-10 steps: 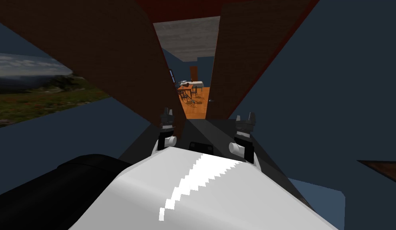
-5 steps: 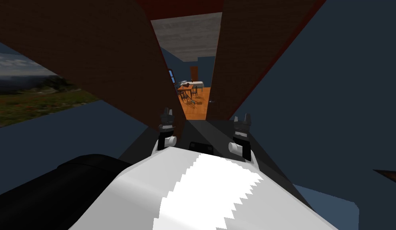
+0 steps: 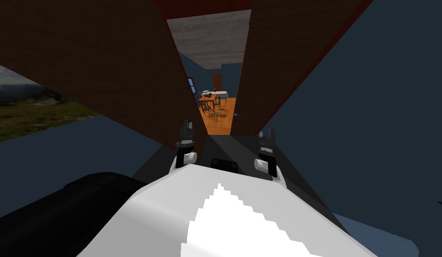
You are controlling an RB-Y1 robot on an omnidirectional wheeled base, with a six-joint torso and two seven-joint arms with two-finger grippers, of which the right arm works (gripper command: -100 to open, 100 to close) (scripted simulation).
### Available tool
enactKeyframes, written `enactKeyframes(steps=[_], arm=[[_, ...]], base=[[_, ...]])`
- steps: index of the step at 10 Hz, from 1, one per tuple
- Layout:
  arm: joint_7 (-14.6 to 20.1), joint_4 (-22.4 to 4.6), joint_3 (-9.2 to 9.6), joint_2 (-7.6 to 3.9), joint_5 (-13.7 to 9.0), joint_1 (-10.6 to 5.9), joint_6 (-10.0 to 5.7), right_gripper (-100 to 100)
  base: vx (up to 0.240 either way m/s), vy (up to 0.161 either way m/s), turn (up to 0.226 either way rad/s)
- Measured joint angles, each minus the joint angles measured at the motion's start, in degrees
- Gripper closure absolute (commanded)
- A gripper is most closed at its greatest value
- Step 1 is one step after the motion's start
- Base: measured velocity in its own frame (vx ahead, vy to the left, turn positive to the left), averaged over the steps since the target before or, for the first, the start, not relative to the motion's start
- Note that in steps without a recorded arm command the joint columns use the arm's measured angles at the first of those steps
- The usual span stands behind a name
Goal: Pull the door open
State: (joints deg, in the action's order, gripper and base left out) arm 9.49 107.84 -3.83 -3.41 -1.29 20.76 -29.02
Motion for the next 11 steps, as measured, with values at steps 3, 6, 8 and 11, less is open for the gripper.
enactKeyframes(steps=[3,6,8,11], arm=[[0.62,-3.98,-0.14,-0.88,0.59,-1.41,-1.23,-100],[1.33,-8.09,-0.28,-1.82,1.19,-2.70,-2.55,-100],[1.71,-11.44,-0.34,-2.32,1.65,-3.79,-3.75,-100],[2.55,-15.32,-0.52,-3.32,2.27,-5.11,-4.76,-100]], base=[[0.098,0.014,0.015],[0.095,0.012,0.016],[0.101,0.016,0.019],[0.110,0.021,0.017]])
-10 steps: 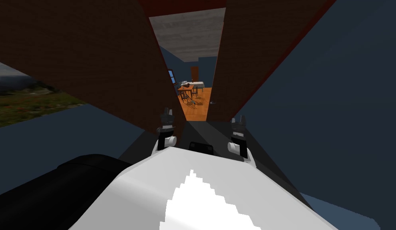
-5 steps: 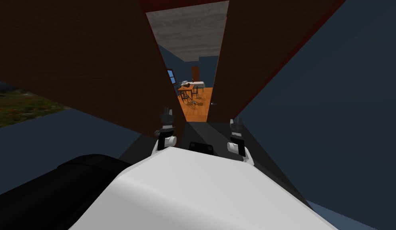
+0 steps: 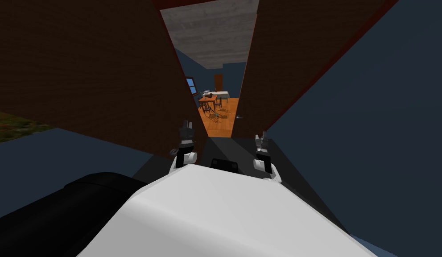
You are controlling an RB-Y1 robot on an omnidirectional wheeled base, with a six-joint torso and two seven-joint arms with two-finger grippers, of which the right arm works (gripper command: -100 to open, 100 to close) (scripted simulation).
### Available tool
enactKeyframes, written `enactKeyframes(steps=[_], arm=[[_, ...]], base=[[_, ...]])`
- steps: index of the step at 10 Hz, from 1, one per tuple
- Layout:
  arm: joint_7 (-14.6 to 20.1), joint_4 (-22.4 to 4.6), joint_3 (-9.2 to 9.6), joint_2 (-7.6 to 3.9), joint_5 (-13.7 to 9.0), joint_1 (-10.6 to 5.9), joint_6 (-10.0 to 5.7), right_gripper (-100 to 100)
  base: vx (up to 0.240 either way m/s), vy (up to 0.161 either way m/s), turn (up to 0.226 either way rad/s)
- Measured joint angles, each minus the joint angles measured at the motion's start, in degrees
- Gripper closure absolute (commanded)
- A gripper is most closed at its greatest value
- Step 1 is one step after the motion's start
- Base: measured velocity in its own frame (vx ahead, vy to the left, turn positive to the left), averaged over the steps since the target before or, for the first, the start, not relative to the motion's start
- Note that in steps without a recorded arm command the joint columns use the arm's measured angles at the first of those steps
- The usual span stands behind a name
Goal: Pull the door open
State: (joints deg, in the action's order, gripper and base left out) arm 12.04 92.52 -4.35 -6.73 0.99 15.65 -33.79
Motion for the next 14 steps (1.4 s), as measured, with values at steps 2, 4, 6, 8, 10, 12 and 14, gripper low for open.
enactKeyframes(steps=[2,4,6,8,10,12,14], arm=[[0.53,-3.15,-0.17,-0.66,0.41,-1.22,-0.95,-100],[0.98,-6.25,-0.23,-1.14,0.90,-2.22,-1.98,-100],[1.28,-9.14,-0.18,-1.42,1.46,-3.00,-3.04,-100],[1.91,-12.68,-0.42,-2.20,1.83,-4.42,-4.09,-100],[2.38,-15.41,-0.45,-2.64,2.33,-5.21,-4.94,-100],[2.73,-17.82,-0.52,-2.99,2.67,-5.95,-5.86,-100],[3.12,-20.56,-0.63,-3.44,3.01,-6.85,-6.80,-100]], base=[[0.099,0.012,0.021],[0.105,0.021,0.017],[0.097,0.015,0.018],[0.100,0.016,0.018],[0.095,0.010,0.019],[0.059,0.010,0.008],[0.094,0.011,0.019]])
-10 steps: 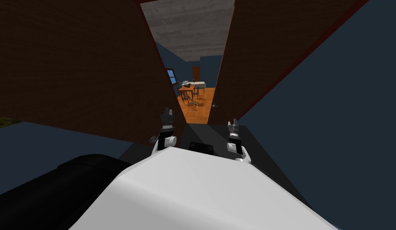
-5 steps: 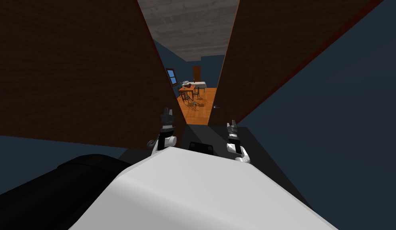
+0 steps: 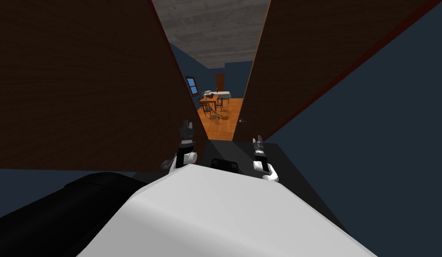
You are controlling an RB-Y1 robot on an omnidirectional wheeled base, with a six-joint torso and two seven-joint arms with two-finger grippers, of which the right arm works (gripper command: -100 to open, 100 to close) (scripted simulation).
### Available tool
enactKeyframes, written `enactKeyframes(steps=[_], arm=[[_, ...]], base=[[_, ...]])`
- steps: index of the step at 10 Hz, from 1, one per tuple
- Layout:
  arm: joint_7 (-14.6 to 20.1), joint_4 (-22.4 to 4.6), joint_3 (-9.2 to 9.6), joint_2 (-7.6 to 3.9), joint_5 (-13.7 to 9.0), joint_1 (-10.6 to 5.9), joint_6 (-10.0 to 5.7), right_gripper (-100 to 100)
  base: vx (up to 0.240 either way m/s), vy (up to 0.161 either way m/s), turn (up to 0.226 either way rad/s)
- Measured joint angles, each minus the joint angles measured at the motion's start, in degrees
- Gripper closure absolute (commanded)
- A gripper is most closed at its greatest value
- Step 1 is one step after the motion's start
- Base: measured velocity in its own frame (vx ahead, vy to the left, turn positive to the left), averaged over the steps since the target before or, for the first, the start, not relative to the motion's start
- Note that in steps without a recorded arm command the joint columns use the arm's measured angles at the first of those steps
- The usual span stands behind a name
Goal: Pull the door open
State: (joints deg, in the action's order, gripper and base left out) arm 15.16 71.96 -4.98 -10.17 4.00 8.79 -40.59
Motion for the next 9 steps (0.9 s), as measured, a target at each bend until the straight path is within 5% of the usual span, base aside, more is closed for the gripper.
enactKeyframes(steps=[9], arm=[[2.02,-12.93,-0.38,-1.95,1.99,-4.30,-4.09,-100]], base=[[0.100,0.012,0.017]])
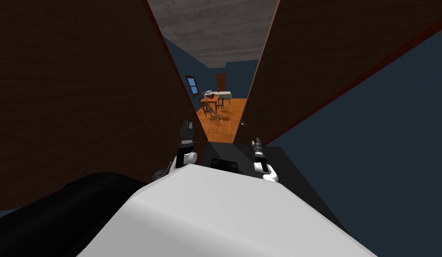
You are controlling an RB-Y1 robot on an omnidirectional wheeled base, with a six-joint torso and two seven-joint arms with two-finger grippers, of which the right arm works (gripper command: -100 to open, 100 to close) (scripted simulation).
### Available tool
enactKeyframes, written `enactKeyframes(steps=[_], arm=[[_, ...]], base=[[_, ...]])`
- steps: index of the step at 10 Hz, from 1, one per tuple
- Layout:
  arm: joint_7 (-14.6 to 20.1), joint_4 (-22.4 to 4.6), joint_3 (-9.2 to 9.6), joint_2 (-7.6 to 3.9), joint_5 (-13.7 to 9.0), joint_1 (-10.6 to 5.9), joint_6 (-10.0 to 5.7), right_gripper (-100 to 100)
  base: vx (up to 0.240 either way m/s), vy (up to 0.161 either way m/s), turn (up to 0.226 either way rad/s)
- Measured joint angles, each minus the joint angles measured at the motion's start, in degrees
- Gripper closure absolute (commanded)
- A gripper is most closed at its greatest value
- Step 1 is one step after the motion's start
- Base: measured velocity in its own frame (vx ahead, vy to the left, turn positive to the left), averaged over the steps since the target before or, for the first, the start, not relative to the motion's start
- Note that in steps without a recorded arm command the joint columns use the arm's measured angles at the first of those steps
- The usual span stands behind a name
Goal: Pull the door open
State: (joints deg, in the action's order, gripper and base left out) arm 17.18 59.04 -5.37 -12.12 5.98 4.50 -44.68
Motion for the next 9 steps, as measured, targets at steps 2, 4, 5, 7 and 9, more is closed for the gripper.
enactKeyframes(steps=[2,4,5,7,9], arm=[[0.42,-3.37,-0.14,-0.46,0.38,-1.29,-1.11,-100],[0.87,-5.80,-0.22,-0.86,0.76,-1.98,-1.98,-100],[1.12,-6.76,-0.24,-1.07,0.96,-2.32,-2.19,-100],[1.60,-10.19,-0.36,-1.57,1.40,-3.29,-3.53,-100],[2.03,-12.61,-0.42,-1.87,1.82,-4.20,-4.16,-100]], base=[[0.097,0.011,0.017],[0.101,0.012,0.013],[0.107,0.005,0.016],[0.137,0.010,0.021],[0.111,0.010,0.012]])
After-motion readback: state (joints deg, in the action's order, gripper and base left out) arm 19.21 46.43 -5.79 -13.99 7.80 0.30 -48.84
